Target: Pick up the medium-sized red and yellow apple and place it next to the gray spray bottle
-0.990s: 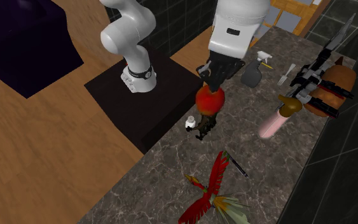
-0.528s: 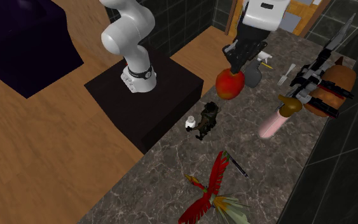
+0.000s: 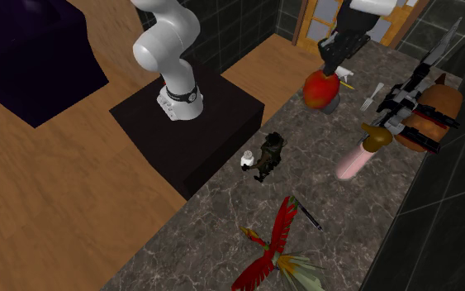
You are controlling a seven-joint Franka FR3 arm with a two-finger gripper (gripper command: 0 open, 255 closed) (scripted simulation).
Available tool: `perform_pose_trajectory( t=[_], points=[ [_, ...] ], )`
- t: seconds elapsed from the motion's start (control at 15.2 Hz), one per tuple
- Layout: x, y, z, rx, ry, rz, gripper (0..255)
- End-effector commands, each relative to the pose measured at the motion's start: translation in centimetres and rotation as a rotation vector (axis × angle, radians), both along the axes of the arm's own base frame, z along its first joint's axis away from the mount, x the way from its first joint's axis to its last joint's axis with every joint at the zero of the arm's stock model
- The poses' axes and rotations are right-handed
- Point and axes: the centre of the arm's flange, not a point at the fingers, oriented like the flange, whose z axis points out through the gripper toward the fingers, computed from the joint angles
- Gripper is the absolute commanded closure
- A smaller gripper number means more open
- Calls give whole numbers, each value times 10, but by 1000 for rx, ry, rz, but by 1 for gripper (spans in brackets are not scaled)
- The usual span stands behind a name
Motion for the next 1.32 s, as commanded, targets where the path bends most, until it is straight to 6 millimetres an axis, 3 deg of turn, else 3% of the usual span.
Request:
perform_pose_trajectory(
  t=[0.0,0.73,1.25],
  points=[
    [4,26,2,1,0,-1,255],
    [15,165,2,1,0,-1,255],
    [15,165,-41,1,0,-1,255]
  ],
)
